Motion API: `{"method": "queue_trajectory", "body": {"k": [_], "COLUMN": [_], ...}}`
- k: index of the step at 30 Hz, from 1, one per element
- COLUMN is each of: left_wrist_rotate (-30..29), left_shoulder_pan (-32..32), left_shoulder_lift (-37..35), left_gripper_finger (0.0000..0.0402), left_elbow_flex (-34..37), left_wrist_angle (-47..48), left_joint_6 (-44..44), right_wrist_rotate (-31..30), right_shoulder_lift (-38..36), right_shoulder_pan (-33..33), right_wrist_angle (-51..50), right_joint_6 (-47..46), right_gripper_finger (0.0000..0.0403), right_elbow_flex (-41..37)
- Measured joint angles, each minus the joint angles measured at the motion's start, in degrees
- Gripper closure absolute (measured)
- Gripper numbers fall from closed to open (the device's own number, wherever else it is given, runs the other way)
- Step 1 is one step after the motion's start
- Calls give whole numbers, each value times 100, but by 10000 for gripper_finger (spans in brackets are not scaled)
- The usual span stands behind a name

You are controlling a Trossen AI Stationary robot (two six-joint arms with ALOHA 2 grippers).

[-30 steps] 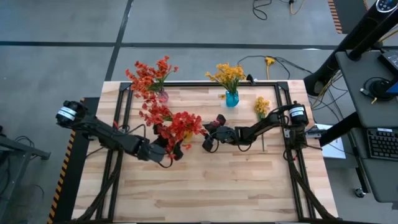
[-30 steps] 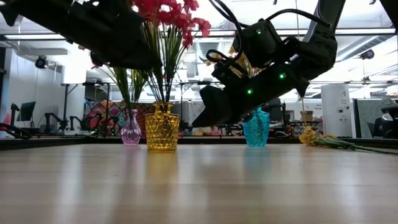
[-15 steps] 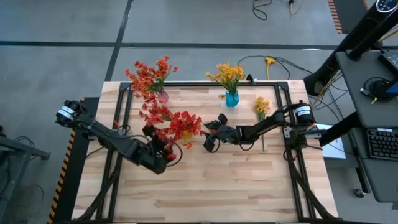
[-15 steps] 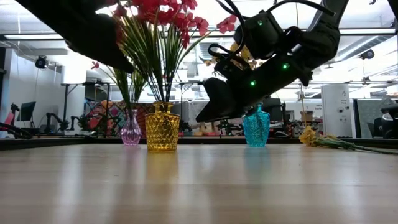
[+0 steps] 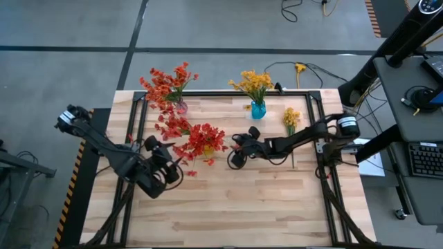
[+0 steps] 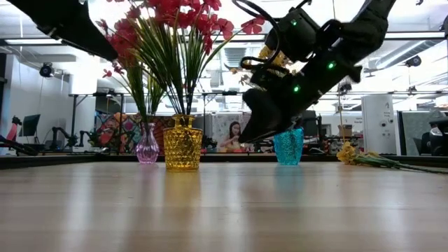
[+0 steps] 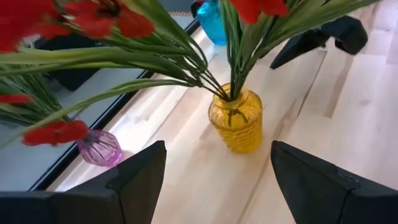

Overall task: Sort flowers into vase by color
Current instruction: Put the yellow flower into the blue vase

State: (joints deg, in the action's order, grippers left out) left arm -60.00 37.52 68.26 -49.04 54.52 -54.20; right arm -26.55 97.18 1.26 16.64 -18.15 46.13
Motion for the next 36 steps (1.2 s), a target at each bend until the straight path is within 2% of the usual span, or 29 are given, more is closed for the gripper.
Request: {"method": "queue_trajectory", "body": {"k": [4,10,16,20,23,27,31,36], "left_wrist_rotate": [57,1,-644,-1083,-1432,-1347,-1299,-1299], "left_shoulder_pan": [120,430,916,1181,1282,1293,1292,1291], "left_shoulder_lift": [-266,-711,-1145,-1271,-1273,-1276,-1308,-1349], "left_gripper_finger": [129,129,129,129,129,129,129,129], "left_elbow_flex": [2,4,7,7,28,46,45,42], "left_wrist_angle": [226,352,238,119,146,280,323,516], "left_joint_6": [81,445,1039,1296,1306,1326,1327,1328], "right_wrist_rotate": [9,1,-229,-311,-308,-290,-36,-42], "right_shoulder_lift": [-438,-1211,-1871,-2143,-2262,-2297,-2249,-2222], "right_shoulder_pan": [0,13,-109,-311,-473,-655,-880,-1286], "right_wrist_angle": [-918,-2879,-4986,-6007,-6557,-6948,-6938,-7106], "right_joint_6": [-522,-1616,-2921,-3580,-3879,-4155,-4201,-4199], "right_gripper_finger": [239,239,239,239,239,233,206,163], "right_elbow_flex": [48,160,188,188,187,156,139,136]}}
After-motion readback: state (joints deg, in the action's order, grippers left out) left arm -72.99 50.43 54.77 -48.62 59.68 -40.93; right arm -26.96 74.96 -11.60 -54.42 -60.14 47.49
